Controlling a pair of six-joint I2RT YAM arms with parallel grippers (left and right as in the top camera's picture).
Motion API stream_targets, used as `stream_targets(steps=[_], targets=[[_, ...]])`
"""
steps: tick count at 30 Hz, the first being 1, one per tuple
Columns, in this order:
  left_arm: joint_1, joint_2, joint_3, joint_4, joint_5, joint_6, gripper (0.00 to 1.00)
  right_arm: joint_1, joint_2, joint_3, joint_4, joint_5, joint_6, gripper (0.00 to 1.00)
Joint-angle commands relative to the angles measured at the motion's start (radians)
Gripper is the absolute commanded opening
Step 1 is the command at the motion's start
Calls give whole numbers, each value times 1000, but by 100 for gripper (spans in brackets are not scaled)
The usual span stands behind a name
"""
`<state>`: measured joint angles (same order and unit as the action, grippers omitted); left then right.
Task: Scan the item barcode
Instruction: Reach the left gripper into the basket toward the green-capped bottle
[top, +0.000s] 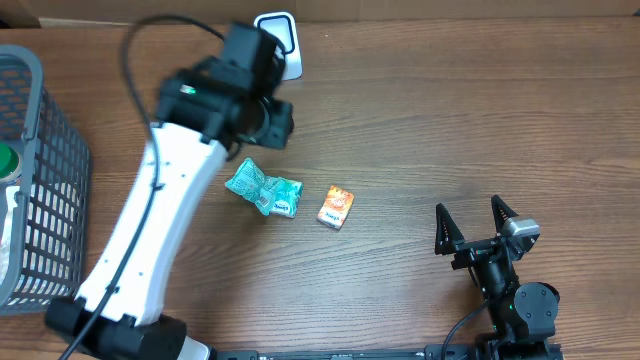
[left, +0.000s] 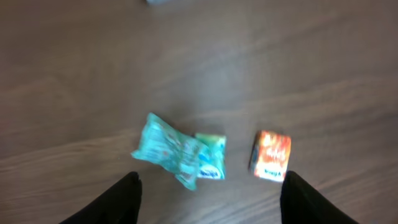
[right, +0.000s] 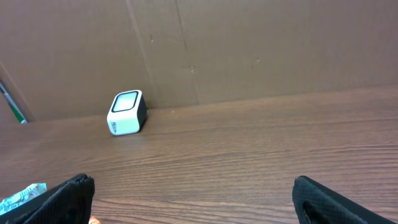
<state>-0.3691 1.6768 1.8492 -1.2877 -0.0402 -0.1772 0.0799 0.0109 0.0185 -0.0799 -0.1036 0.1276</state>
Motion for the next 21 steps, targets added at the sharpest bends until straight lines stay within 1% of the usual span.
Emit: stream_targets(steps=[1, 5, 8, 10, 12, 14, 16, 21], targets=[[79, -11, 224, -93, -16, 28, 59, 5, -8, -11, 3, 6, 2, 100], [197, -11, 444, -215, -10, 28, 68, 5, -8, -11, 3, 6, 2, 100], [313, -11, 579, -294, -4, 28, 72, 5, -8, -11, 3, 6, 2, 100], [404, -11, 643, -337, -3, 29, 73, 5, -8, -11, 4, 6, 2, 100], [506, -11, 679, -366, -26, 21, 72, 5, -8, -11, 3, 6, 2, 100], [612, -11, 686, -377, -18, -17, 73, 5, -8, -11, 4, 6, 2, 100], [730, -11, 685, -384, 13, -46, 72, 5, -8, -11, 3, 6, 2, 100], [1002, -10, 664, -357, 135, -74, 72, 5, -8, -11, 4, 6, 2, 100]])
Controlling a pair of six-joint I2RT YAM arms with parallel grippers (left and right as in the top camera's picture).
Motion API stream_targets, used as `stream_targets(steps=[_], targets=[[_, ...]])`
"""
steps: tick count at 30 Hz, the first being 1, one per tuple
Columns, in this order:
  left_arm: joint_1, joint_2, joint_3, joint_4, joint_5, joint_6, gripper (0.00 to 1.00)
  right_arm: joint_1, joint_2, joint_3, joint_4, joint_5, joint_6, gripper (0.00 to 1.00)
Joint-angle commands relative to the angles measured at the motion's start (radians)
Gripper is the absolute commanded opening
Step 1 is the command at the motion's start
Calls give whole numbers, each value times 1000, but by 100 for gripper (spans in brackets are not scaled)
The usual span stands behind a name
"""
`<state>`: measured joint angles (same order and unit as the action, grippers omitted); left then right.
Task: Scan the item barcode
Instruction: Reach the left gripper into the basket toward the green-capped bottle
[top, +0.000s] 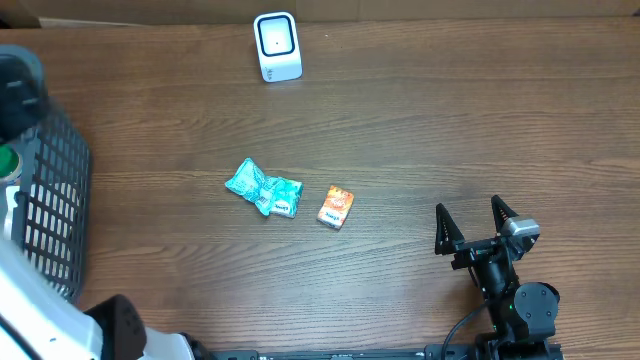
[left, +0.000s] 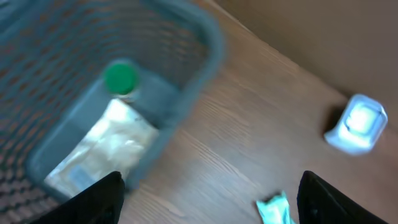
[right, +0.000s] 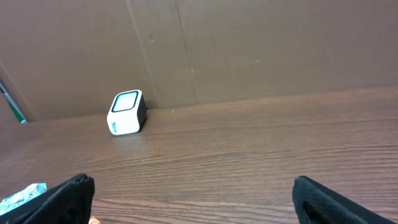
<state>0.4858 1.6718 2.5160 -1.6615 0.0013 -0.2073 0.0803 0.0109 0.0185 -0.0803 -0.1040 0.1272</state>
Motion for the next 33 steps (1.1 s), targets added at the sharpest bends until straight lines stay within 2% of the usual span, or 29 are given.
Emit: stream_targets(steps=[1, 5, 8, 14, 20, 33], targets=[[190, -5, -13, 26, 102, -54, 72, 5, -8, -11, 4, 6, 2, 100], [322, -2, -74, 65, 104, -105, 72, 5, -8, -11, 4, 6, 2, 100], [356, 10, -130, 100, 99, -108, 71, 5, -8, -11, 4, 6, 2, 100], [358, 74, -239, 224, -12, -107, 70, 5, -8, -11, 4, 6, 2, 100], [359, 203, -258, 242, -122, -102, 70, 5, -8, -11, 4, 6, 2, 100], [358, 297, -258, 372, -158, 6, 75, 5, -8, -11, 4, 6, 2, 100]])
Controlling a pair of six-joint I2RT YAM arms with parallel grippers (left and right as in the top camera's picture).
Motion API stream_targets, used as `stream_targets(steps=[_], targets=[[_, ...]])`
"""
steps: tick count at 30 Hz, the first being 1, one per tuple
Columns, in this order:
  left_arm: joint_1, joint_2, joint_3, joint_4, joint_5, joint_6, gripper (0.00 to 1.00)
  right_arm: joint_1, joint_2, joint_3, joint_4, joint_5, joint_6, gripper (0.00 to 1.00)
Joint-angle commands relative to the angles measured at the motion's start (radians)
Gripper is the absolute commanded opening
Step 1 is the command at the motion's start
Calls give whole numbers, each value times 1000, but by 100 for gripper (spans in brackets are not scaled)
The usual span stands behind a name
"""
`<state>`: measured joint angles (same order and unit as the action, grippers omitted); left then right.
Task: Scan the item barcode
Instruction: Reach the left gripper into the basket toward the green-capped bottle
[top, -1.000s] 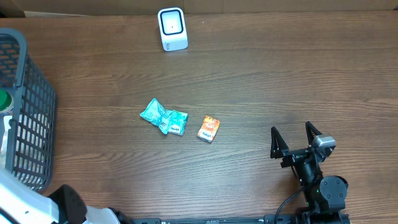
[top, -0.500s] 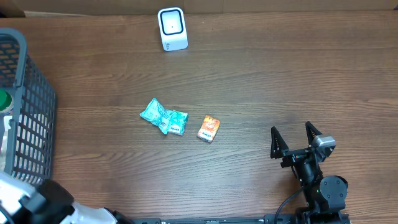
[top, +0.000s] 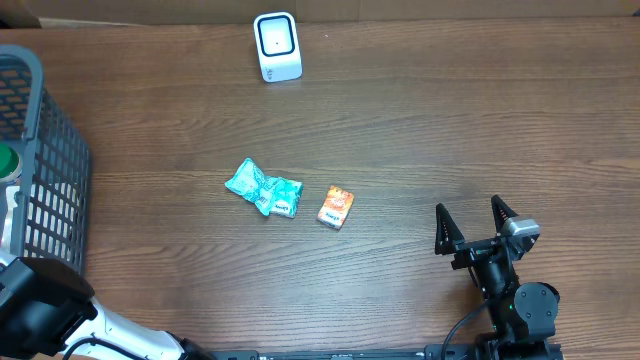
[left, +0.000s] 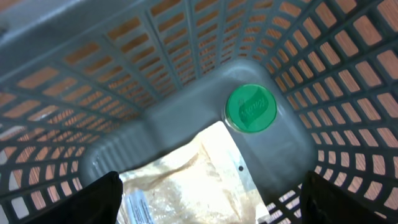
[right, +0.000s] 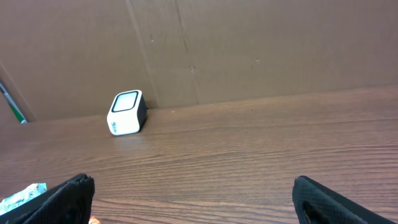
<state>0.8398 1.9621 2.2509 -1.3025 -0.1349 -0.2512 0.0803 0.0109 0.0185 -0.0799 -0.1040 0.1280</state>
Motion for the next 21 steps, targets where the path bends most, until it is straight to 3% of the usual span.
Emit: stream_targets(steps=[1, 21], targets=[[5, 10, 7, 16, -22, 50, 76, 5, -8, -11, 3, 6, 2, 100], [1, 118, 7, 25, 48, 145, 70, 5, -8, -11, 4, 6, 2, 100]])
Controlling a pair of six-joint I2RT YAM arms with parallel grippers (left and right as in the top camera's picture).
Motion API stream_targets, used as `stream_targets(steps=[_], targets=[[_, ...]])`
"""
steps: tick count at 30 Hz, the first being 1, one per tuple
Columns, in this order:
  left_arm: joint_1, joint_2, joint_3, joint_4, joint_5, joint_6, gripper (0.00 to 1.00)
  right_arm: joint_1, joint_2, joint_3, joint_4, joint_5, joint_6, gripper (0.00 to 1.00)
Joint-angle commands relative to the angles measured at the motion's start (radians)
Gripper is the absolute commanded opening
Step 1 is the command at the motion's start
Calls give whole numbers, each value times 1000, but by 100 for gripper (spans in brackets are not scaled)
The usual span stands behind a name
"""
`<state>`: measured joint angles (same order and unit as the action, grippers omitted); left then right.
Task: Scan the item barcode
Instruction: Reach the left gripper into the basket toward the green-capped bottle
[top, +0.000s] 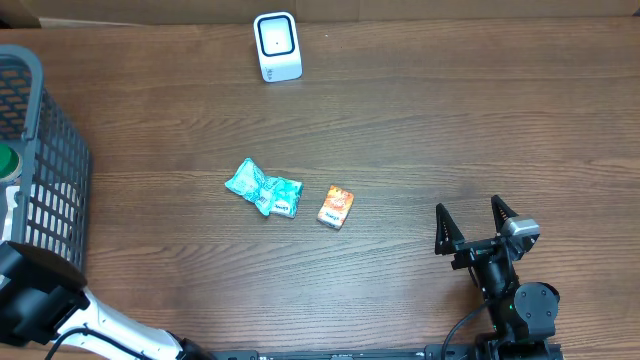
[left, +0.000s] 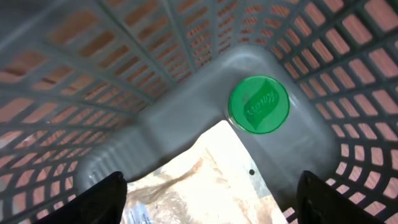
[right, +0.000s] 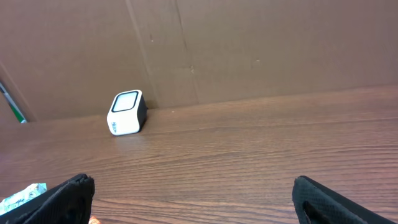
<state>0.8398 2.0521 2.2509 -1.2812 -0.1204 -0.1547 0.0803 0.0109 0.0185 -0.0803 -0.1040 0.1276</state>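
My left gripper (left: 208, 202) is open inside the grey basket (left: 311, 74), above a pale crinkled bag (left: 205, 180) and a green-lidded item (left: 259, 104) in the basket's corner. Nothing lies between its fingers. The white scanner (top: 277, 45) stands at the table's far edge and also shows as the scanner (right: 127, 112) in the right wrist view. A teal packet (top: 264, 188) and a small orange box (top: 337, 207) lie mid-table. My right gripper (top: 478, 225) rests open at the front right, holding nothing.
The basket (top: 40, 150) stands at the table's left edge, its mesh walls close around my left gripper. A brown cardboard wall (right: 249, 50) backs the table behind the scanner. My left arm (top: 35, 300) shows at the bottom left corner.
My left gripper has come slightly nearer the basket's floor; the green lid looks larger. It is still open. The right arm and the table items have not moved.
My left gripper was open above the teal packet and orange box mid-table. Then it was off to the left, looking at the basket and scanner. Then it was over the basket's inside, and now sits a little lower there. The right arm stayed still.
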Motion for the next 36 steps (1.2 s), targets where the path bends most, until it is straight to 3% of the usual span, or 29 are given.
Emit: stream_targets(steps=[1, 16, 23, 33, 36], targets=[[1, 37, 7, 3, 36, 57, 70, 5, -8, -11, 4, 6, 2, 100], [-3, 159, 6, 42, 45, 141, 72, 5, -8, -11, 4, 6, 2, 100], [-3, 212, 6, 117, 231, 308, 79, 5, -8, -11, 4, 6, 2, 100], [-3, 304, 6, 163, 240, 315, 100, 5, -8, -11, 4, 6, 2, 100], [-3, 309, 6, 190, 241, 315, 100, 5, -8, -11, 4, 6, 2, 100]])
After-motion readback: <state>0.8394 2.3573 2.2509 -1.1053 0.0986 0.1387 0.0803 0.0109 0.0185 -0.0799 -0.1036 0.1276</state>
